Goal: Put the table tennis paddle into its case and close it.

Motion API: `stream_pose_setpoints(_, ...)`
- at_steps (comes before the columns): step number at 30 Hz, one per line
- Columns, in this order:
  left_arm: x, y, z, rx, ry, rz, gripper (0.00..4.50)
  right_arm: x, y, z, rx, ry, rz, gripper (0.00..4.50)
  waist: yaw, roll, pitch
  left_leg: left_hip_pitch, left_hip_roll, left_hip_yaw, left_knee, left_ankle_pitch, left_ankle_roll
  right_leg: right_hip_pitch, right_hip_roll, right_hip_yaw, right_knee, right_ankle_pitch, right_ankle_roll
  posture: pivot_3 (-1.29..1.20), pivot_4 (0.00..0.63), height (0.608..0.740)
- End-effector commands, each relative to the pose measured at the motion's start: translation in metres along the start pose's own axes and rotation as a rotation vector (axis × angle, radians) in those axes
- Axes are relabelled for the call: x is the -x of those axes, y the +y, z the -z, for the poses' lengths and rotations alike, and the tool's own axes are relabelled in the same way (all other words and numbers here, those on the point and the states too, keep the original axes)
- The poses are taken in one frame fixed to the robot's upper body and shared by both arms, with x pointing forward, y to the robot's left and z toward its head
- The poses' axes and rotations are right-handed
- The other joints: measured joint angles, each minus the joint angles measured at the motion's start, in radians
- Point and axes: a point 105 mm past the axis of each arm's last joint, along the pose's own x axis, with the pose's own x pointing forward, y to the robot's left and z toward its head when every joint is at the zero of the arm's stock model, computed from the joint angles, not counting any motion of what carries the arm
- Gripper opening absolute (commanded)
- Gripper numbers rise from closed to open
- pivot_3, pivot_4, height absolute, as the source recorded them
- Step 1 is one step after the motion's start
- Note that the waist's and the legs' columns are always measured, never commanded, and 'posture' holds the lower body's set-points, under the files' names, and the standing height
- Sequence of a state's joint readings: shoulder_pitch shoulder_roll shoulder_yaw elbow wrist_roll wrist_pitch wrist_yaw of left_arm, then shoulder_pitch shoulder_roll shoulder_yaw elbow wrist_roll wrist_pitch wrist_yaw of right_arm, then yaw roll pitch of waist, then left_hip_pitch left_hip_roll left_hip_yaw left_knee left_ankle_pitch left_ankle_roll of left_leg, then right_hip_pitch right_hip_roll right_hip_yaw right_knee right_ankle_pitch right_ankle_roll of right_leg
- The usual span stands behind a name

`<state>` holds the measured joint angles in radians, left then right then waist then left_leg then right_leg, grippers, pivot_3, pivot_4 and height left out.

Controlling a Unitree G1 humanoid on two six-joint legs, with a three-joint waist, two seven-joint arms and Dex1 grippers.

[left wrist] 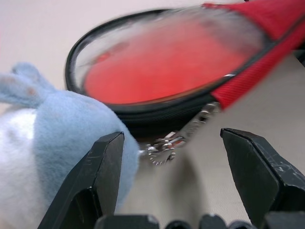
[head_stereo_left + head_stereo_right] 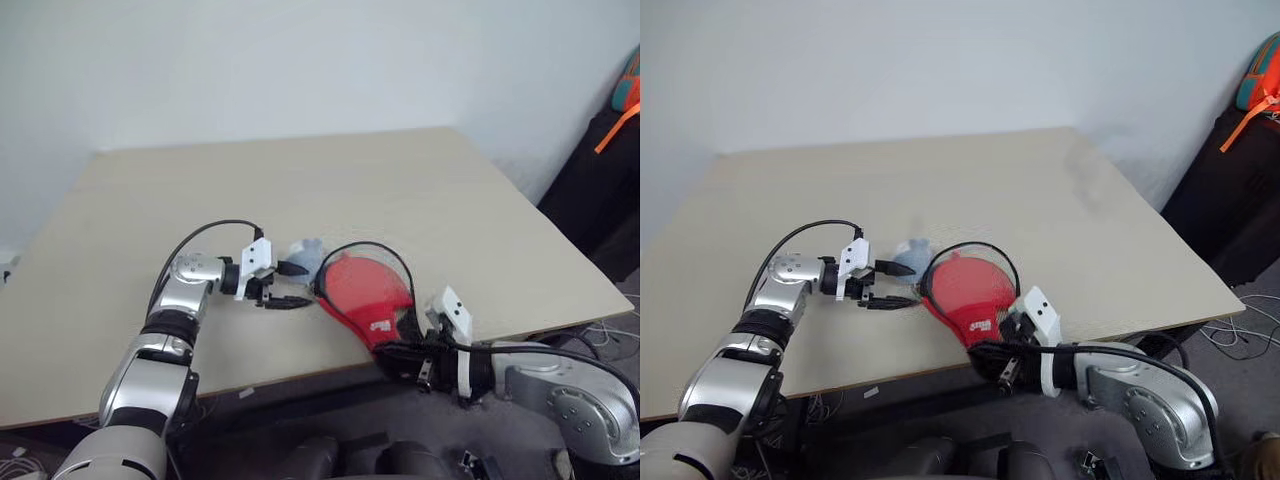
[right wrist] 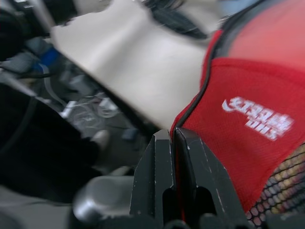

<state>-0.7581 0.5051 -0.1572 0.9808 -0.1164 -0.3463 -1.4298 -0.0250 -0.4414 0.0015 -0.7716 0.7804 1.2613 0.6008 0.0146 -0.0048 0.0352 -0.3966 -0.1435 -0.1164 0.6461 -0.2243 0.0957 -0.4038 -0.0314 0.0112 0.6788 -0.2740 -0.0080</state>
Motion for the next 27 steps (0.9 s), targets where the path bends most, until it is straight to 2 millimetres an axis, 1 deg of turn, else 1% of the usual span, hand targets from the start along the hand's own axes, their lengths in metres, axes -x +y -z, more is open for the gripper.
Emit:
stream_pose_setpoints(1, 0.001, 0.009, -0.017, -0.055, -0.018, -0.006, 3.49, 0.001, 0.02, -0.008, 0.005, -0.054, -0.078, 0.03, -0.001, 0.0, 0.0, 0.0, 0.0, 0.0, 0.0, 0.0, 0.0, 0.0, 0.0, 0.0, 0.0, 0.0, 0.0, 0.0, 0.0, 0.74)
stream_pose_setpoints(2, 0.001, 0.009, -0.017, -0.058, -0.017, -0.002, 3.49, 0.001, 0.021, -0.008, 0.0, -0.055, -0.076, 0.03, -0.001, 0.0, 0.0, 0.0, 0.0, 0.0, 0.0, 0.001, -0.001, 0.0, 0.0, 0.0, 0.0, 0.0, 0.0, 0.0, 0.0, 0.74)
stream_pose_setpoints(4, -0.001, 0.01, -0.02, -0.061, -0.017, 0.002, 3.49, -0.001, 0.006, -0.005, -0.029, -0.028, 0.008, 0.03, 0.0, 0.0, 0.0, 0.0, 0.0, 0.0, 0.0, 0.001, -0.001, 0.0, 0.0, 0.0, 0.0, 0.0, 0.0, 0.0, 0.0, 0.74)
stream_pose_setpoints(5, -0.002, 0.011, -0.022, -0.064, -0.018, 0.004, 3.49, 0.0, 0.002, -0.005, -0.027, -0.022, 0.03, 0.03, 0.0, 0.0, 0.0, 0.0, 0.0, 0.0, 0.0, 0.001, -0.001, 0.0, 0.0, 0.0, 0.0, 0.0, 0.0, 0.0, 0.0, 0.74)
stream_pose_setpoints(9, -0.003, 0.01, -0.023, -0.073, -0.005, 0.018, 3.49, 0.003, -0.008, -0.017, 0.034, -0.049, 0.09, 0.03, 0.0, 0.0, 0.0, 0.0, 0.0, 0.001, 0.001, 0.001, 0.001, 0.001, 0.0, 0.0, 0.0, 0.0, 0.001, 0.0, 0.0, 0.74)
stream_pose_setpoints(11, -0.001, 0.01, -0.023, -0.076, 0.0, 0.024, 3.49, 0.005, -0.009, -0.021, 0.04, -0.064, 0.09, 0.03, -0.001, 0.0, 0.0, 0.0, 0.0, 0.001, 0.001, 0.001, 0.0, 0.001, 0.0, 0.0, 0.0, 0.0, 0.001, 0.0, 0.0, 0.74)
stream_pose_setpoints(14, 0.003, 0.012, -0.025, -0.079, 0.004, 0.022, 3.49, 0.008, -0.004, -0.027, 0.07, -0.093, 0.074, 0.03, -0.001, 0.0, 0.0, 0.0, 0.0, 0.001, 0.001, 0.002, -0.001, 0.0, 0.0, 0.0, 0.0, 0.0, 0.001, 0.0, 0.0, 0.74)
stream_pose_setpoints(15, 0.004, 0.012, -0.025, -0.079, 0.007, 0.021, 3.49, 0.009, -0.003, -0.028, 0.078, -0.098, 0.067, 0.55, -0.001, 0.0, 0.0, 0.0, 0.0, 0.001, 0.001, 0.002, -0.002, 0.001, 0.0, 0.0, 0.0, 0.0, 0.001, 0.0, 0.0, 0.74)
stream_pose_setpoints(16, 0.005, 0.012, -0.024, -0.08, 0.012, 0.021, 3.49, 0.01, 0.001, -0.029, 0.092, -0.103, 0.05, 0.72, -0.001, 0.0, 0.0, 0.0, 0.0, 0.001, 0.001, 0.002, -0.001, 0.001, 0.0, 0.0, 0.0, 0.0, 0.001, 0.0, 0.0, 0.74)
stream_pose_setpoints(19, 0.009, 0.012, -0.022, -0.08, 0.021, 0.015, 3.49, 0.012, 0.01, -0.036, 0.109, -0.139, -0.01, 1.81, -0.001, 0.0, 0.0, 0.0, 0.0, 0.001, 0.001, 0.002, 0.0, 0.001, 0.0, 0.0, 0.0, 0.0, 0.001, 0.0, 0.0, 0.74)
stream_pose_setpoints(21, 0.01, 0.012, -0.021, -0.078, 0.026, 0.01, 3.49, 0.014, 0.012, -0.04, 0.121, -0.162, -0.028, 2.46, 0.0, 0.0, 0.0, 0.0, 0.0, 0.001, 0.001, 0.001, 0.001, 0.001, 0.0, 0.0, 0.0, 0.0, 0.001, 0.0, 0.0, 0.74)
stream_pose_setpoints(22, 0.011, 0.012, -0.02, -0.077, 0.027, 0.009, 3.49, 0.014, 0.013, -0.042, 0.121, -0.173, -0.034, 2.46, 0.0, 0.0, 0.0, 0.0, 0.0, 0.001, 0.001, 0.001, 0.001, 0.001, 0.0, 0.0, 0.0, 0.0, 0.001, 0.0, 0.0, 0.74)
stream_pose_setpoints(24, 0.012, 0.012, -0.018, -0.073, 0.03, 0.004, 3.49, 0.014, 0.005, -0.048, 0.113, -0.198, -0.009, 2.46, -0.001, 0.0, 0.0, 0.0, 0.0, 0.001, 0.001, 0.001, 0.001, 0.001, 0.0, 0.0, 0.0, 0.0, 0.001, 0.0, 0.0, 0.74)
stream_pose_setpoints(25, 0.012, 0.013, -0.018, -0.071, 0.031, 0.0, 3.49, 0.013, -0.002, -0.051, 0.109, -0.209, 0.017, 2.46, -0.001, 0.0, 0.0, 0.0, 0.0, 0.001, 0.001, 0.001, 0.001, 0.001, 0.0, 0.0, 0.0, 0.001, 0.001, 0.0, 0.0, 0.74)
stream_pose_setpoints(27, 0.013, 0.014, -0.017, -0.064, 0.029, -0.009, 3.49, 0.012, -0.022, -0.06, 0.083, -0.26, 0.106, 2.46, -0.001, -0.001, 0.0, 0.001, 0.0, 0.001, 0.002, 0.001, 0.001, 0.001, 0.0, 0.0, 0.0, 0.001, 0.001, 0.0, 0.0, 0.74)
